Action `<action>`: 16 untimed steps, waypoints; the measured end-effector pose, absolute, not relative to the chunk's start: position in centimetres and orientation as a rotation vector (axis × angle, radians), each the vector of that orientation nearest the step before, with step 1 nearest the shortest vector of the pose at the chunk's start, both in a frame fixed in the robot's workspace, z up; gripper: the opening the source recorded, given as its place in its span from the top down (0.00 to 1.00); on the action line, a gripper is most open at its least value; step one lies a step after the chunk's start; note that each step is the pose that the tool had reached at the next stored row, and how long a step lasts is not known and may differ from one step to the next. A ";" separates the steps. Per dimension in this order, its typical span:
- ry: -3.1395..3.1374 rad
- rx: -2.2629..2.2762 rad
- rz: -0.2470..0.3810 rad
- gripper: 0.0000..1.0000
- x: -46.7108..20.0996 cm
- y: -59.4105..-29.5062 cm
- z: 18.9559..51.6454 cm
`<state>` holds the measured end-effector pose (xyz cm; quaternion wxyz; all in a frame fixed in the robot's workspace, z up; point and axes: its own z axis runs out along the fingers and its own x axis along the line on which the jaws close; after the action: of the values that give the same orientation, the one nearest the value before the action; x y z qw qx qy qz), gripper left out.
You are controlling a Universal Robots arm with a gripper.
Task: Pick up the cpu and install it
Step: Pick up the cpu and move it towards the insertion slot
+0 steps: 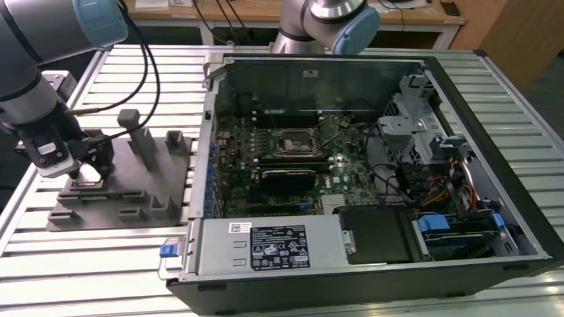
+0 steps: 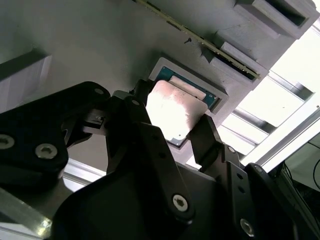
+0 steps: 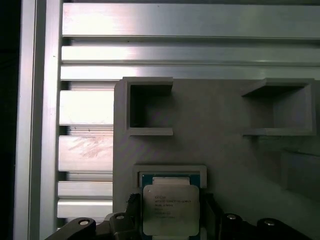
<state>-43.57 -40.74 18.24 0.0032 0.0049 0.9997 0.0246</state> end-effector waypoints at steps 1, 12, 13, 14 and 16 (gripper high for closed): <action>3.134 0.015 0.077 0.41 -43.6 -40.7 18.2; 3.134 0.015 0.077 0.46 -43.6 -40.7 18.6; 3.134 0.015 0.077 0.46 -43.6 -40.7 18.8; 3.134 0.015 0.077 0.46 -43.6 -40.7 19.0; 3.134 0.015 0.077 0.46 -43.6 -40.7 19.4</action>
<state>-43.57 -40.74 19.37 0.0033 0.0049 0.9997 0.0246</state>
